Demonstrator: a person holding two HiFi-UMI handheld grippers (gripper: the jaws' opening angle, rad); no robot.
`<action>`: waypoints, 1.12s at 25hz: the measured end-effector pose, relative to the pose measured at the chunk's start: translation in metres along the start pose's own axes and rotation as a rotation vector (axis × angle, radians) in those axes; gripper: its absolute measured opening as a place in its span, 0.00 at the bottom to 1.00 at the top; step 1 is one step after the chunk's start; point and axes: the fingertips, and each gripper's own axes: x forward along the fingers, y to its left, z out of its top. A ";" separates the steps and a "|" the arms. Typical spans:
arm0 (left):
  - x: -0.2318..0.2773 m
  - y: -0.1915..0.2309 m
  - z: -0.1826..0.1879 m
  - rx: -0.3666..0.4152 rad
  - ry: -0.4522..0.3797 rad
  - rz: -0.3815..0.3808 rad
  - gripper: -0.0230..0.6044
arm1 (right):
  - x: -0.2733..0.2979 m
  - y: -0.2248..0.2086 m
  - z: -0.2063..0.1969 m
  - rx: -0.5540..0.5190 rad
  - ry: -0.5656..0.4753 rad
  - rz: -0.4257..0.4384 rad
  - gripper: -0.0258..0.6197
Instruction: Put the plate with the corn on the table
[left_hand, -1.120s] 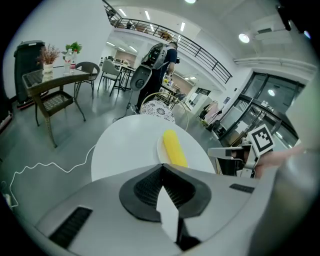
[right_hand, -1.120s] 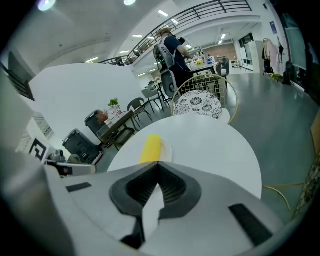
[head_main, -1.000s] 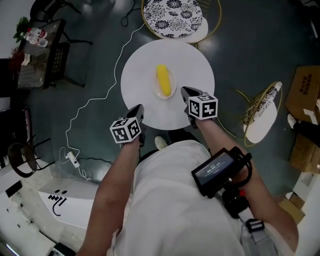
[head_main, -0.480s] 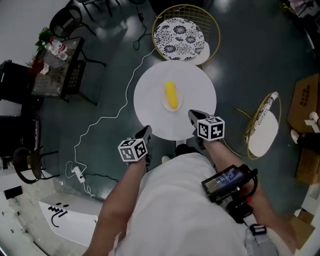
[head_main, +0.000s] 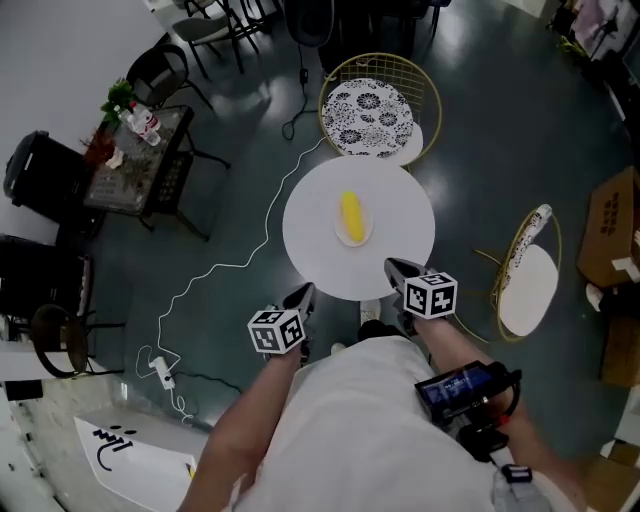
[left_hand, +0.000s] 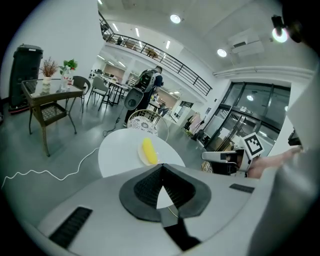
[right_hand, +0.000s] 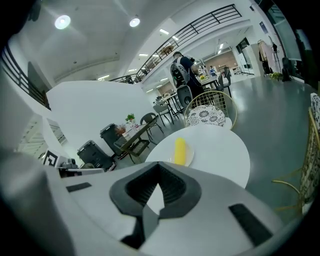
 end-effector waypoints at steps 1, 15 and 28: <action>-0.004 -0.003 -0.001 0.009 -0.003 -0.006 0.05 | -0.004 0.004 -0.003 0.001 -0.006 0.003 0.05; -0.037 -0.034 -0.008 0.085 -0.047 -0.090 0.05 | -0.050 0.045 -0.018 -0.009 -0.087 0.040 0.05; -0.039 -0.036 -0.004 0.098 -0.065 -0.094 0.05 | -0.046 0.057 -0.013 -0.032 -0.091 0.073 0.05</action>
